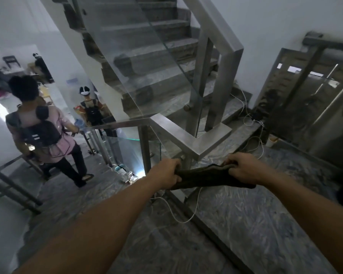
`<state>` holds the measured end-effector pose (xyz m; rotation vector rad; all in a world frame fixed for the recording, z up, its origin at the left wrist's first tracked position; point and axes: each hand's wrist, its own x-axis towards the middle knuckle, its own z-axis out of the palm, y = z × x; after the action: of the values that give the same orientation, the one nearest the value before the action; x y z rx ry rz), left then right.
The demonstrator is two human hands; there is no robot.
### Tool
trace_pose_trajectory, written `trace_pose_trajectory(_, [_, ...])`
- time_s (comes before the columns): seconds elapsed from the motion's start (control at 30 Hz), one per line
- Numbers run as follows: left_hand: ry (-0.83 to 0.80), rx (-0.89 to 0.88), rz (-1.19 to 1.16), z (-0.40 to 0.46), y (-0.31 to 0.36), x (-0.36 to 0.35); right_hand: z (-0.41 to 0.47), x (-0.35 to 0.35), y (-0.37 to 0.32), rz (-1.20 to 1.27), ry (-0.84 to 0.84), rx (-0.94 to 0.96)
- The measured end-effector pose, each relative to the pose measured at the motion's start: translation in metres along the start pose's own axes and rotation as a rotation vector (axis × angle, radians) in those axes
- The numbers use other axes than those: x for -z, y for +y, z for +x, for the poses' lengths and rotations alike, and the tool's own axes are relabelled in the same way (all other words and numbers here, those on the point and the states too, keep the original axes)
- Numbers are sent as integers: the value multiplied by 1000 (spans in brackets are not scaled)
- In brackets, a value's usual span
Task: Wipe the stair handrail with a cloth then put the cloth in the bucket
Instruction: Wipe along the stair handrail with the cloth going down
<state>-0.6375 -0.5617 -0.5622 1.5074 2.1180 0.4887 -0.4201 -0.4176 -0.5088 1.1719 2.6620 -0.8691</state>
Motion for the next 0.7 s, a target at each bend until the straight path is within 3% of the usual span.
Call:
trace_pose_trajectory(0.43, [-156,-107,33,67,70,-47,-28,35,107,21,201,-115])
trace_pose_trajectory(0.7, [-222,-224,115,127,141,-67,-49,79,176,96,183,-233])
